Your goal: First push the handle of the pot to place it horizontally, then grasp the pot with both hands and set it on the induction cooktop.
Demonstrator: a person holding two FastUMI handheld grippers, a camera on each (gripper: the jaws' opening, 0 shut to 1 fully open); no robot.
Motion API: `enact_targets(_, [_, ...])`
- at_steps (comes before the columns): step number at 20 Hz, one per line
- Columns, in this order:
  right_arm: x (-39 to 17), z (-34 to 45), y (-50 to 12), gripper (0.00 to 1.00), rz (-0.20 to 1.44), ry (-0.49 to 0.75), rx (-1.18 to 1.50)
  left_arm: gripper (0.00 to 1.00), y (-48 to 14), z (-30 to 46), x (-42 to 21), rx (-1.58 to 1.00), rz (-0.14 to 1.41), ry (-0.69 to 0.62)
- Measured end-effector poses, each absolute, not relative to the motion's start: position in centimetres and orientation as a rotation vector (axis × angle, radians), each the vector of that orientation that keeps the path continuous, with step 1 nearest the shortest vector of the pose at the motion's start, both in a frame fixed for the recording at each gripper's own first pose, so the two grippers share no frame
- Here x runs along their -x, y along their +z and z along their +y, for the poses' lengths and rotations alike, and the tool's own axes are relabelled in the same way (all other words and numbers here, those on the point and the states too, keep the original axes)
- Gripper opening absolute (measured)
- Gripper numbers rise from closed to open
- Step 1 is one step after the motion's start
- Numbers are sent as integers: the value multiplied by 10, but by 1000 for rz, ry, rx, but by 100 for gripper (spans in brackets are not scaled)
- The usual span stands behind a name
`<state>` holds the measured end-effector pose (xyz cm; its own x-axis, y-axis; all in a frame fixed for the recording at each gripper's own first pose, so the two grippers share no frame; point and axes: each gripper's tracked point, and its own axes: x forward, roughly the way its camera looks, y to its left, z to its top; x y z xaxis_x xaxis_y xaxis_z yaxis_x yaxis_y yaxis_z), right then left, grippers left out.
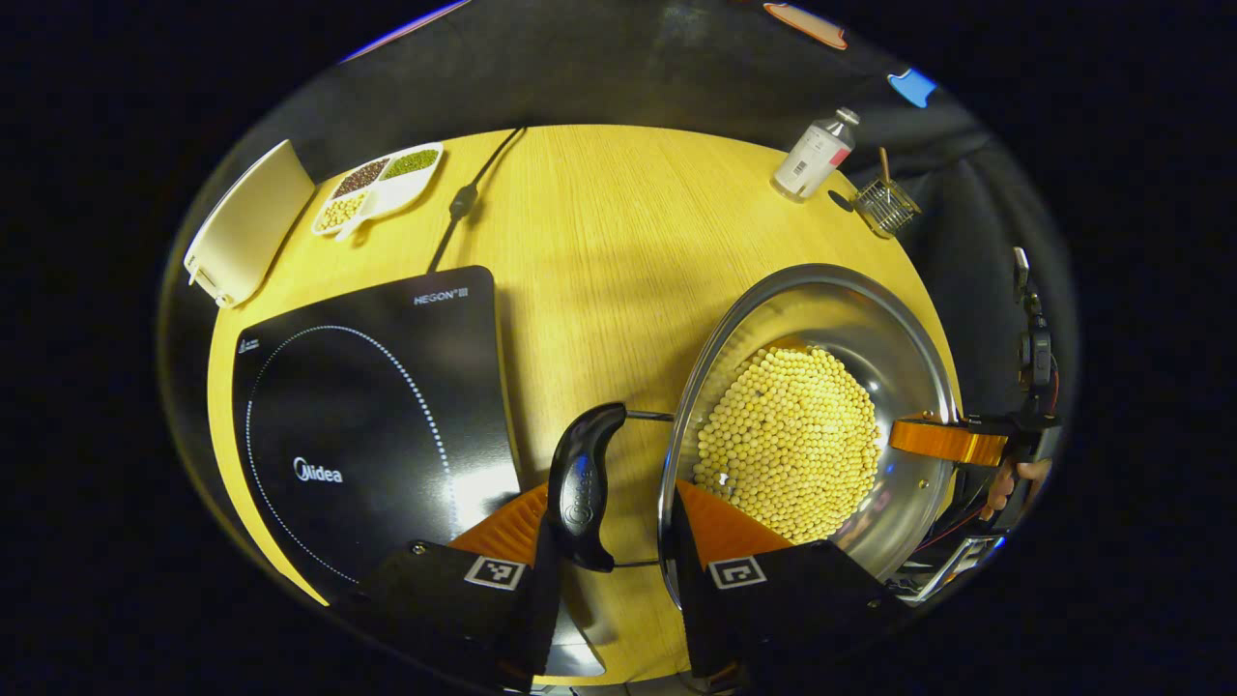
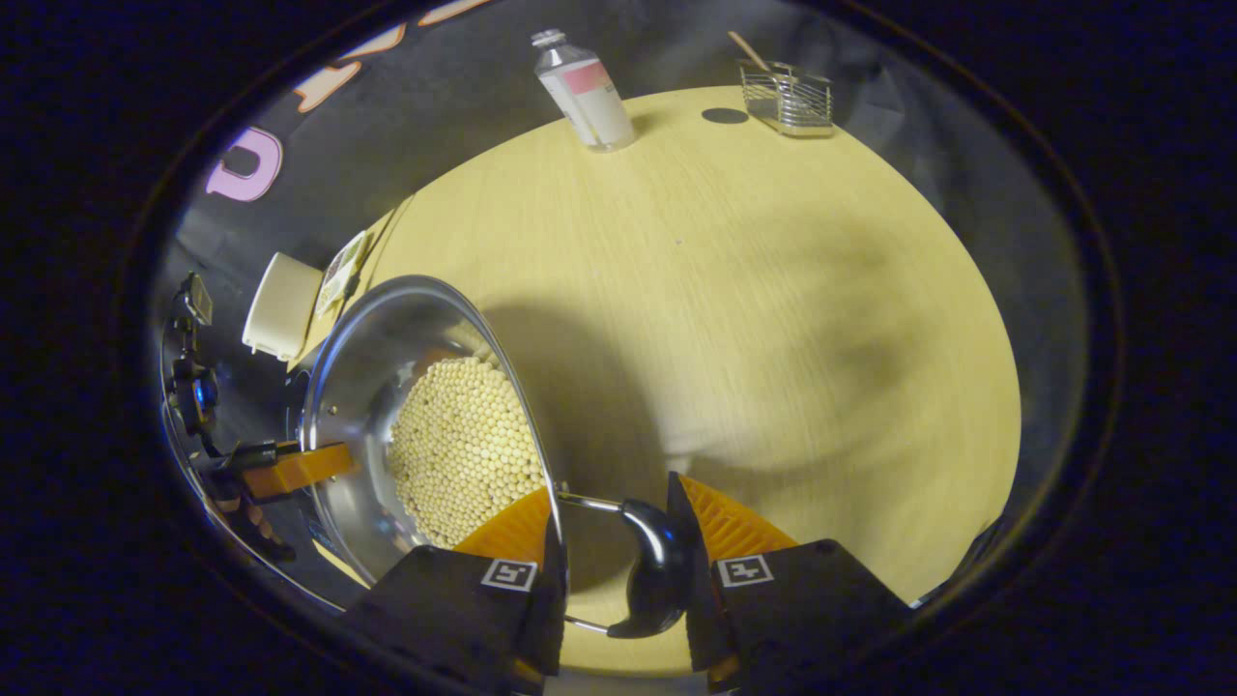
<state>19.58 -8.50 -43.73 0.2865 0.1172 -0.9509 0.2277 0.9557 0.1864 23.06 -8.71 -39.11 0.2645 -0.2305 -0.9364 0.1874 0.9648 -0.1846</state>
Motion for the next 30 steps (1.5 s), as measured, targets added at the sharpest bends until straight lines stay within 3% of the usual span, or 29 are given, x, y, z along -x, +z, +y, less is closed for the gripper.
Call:
enact_targets(2, [-198, -72, -430, 46, 1284, -56, -319, 54, -381, -77, -226, 47, 1278, -266])
enact_targets(3, [-199, -65, -426, 52, 1285, -40, -316, 55, -374, -70, -224, 44, 1277, -255])
enact_targets(17, [-210, 67, -374, 52, 1242, 182, -283, 52, -290, 52, -179, 127, 1181, -55])
enact_targets(19, [-210, 85, -370, 52, 1231, 177, -260, 52, -289, 70, -178, 148, 1177, -63])
enact_targets(20, [-212, 94, -370, 45, 1231, 168, -251, 52, -291, 78, -178, 159, 1179, -68])
enact_targets(30, [-219, 174, -370, 45, 1219, 23, -232, 52, -309, 161, -209, 142, 1186, -187])
